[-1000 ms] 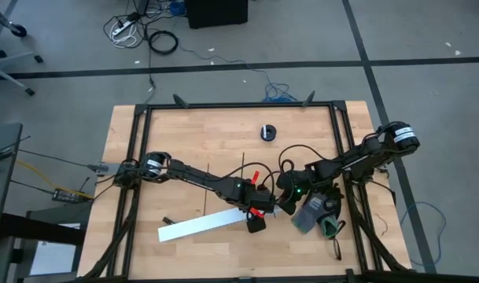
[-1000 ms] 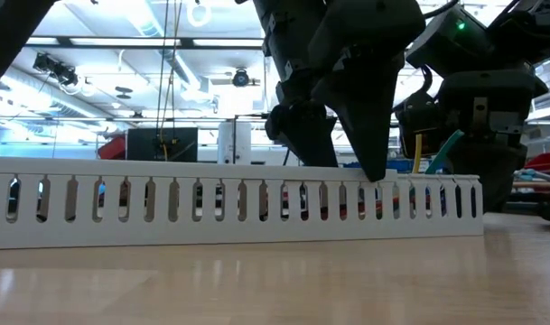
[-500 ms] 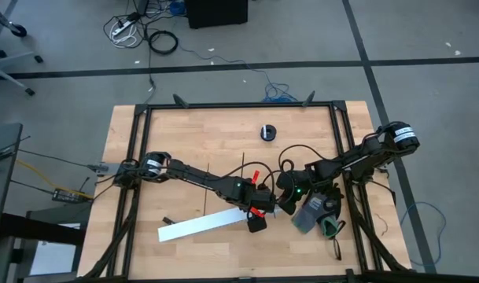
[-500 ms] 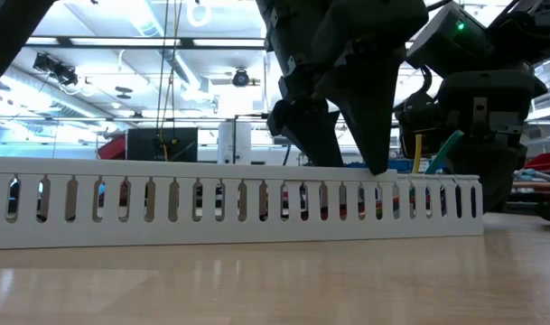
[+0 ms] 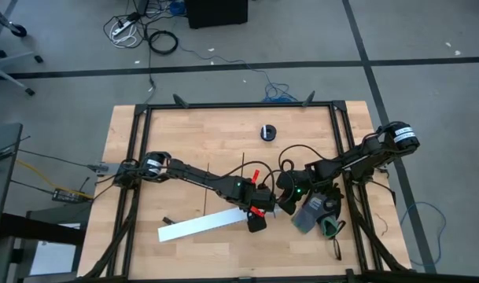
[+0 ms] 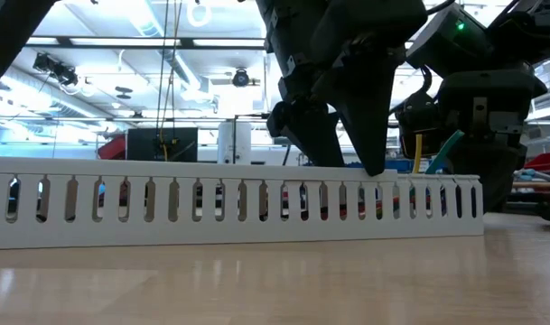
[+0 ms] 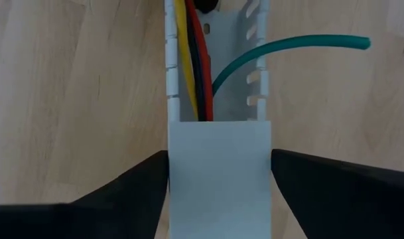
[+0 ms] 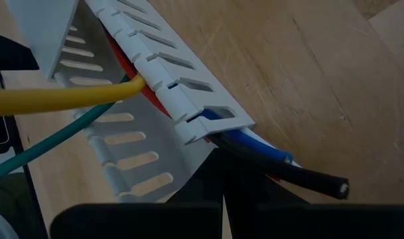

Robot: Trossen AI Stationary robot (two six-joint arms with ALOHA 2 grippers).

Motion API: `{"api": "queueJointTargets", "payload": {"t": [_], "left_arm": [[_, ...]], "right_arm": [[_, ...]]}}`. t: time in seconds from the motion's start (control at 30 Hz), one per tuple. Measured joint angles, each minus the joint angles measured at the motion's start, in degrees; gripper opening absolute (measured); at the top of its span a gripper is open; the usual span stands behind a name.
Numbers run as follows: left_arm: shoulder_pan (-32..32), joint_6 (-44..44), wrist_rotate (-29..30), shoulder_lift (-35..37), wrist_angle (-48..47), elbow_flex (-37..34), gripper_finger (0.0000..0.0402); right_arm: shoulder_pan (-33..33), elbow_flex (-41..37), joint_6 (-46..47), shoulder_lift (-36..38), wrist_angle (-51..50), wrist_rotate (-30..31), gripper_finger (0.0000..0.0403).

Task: Ziptie cables
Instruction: Close the white cable duct

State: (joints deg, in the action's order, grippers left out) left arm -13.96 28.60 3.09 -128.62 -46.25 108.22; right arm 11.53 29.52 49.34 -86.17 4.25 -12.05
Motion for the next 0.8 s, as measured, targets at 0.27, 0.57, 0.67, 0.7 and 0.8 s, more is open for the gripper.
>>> {"api": "queueJointTargets", "payload": {"t": [0.27,0.57,0.67,0.7,0.8], "left_arm": [[0.0,0.0,0.0,0.0,0.0,0.0,0.0246],[0.0,-1.0,-0.2,0.0,0.2,0.0,0.0245],[0.0,-1.1,-0.3,0.0,0.2,0.0,0.0244],[0.0,-1.2,-0.5,0.0,0.2,0.0,0.0244],[0.0,-1.3,-1.6,-0.2,0.5,0.0,0.0244]], "right_arm": [[0.0,0.0,0.0,0.0,0.0,0.0,0.0],[0.0,0.0,0.0,0.0,0.0,-0.1,0.0],[0.0,0.0,0.0,0.0,0.0,-0.1,0.0],[0.0,0.0,0.0,0.0,0.0,-0.1,0.0],[0.0,0.0,0.0,0.0,0.0,-0.2,0.0]]}}
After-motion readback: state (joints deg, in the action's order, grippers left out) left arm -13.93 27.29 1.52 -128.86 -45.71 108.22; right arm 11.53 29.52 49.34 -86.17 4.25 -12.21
